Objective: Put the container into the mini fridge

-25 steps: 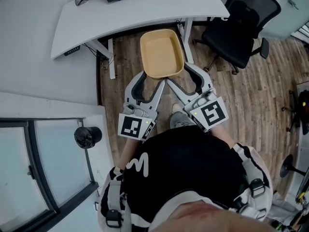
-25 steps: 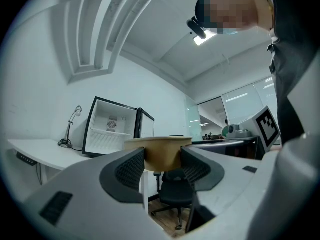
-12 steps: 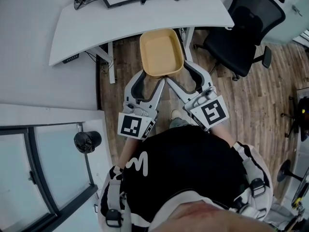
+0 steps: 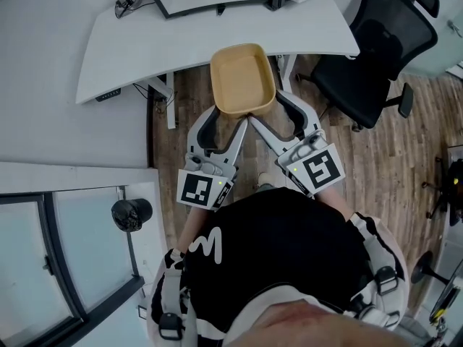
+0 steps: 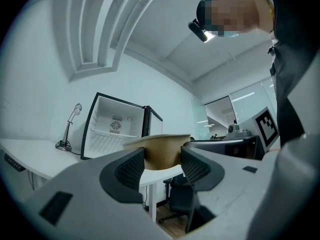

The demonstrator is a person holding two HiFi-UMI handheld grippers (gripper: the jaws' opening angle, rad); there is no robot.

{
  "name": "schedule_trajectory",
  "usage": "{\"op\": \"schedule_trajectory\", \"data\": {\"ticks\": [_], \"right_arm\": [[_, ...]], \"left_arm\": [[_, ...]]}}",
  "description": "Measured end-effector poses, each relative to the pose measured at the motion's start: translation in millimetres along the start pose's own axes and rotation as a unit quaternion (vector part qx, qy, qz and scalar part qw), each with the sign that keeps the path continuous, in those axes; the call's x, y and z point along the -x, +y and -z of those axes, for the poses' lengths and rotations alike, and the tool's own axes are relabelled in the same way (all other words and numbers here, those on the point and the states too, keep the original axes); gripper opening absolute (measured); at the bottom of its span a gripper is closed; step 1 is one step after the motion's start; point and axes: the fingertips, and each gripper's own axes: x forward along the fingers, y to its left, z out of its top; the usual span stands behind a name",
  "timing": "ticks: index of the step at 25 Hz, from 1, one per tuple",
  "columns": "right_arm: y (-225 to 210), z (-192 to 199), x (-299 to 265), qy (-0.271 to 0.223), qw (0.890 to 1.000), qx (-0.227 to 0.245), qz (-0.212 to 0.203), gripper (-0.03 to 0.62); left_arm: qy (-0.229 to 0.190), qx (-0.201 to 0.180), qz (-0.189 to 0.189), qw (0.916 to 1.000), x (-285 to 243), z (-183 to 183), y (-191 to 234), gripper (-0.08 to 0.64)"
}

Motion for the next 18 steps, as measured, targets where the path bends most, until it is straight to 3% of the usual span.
{"op": "schedule_trajectory", "data": {"ticks": [18], "right_arm": [[-46.8, 6.9, -20.0, -0.003, 1.0, 0.001, -0.021, 0.259]], "left_arm": [[0.001, -0.029, -0.018, 0.9994, -47.5, 8.0, 10.5, 0.23]]}}
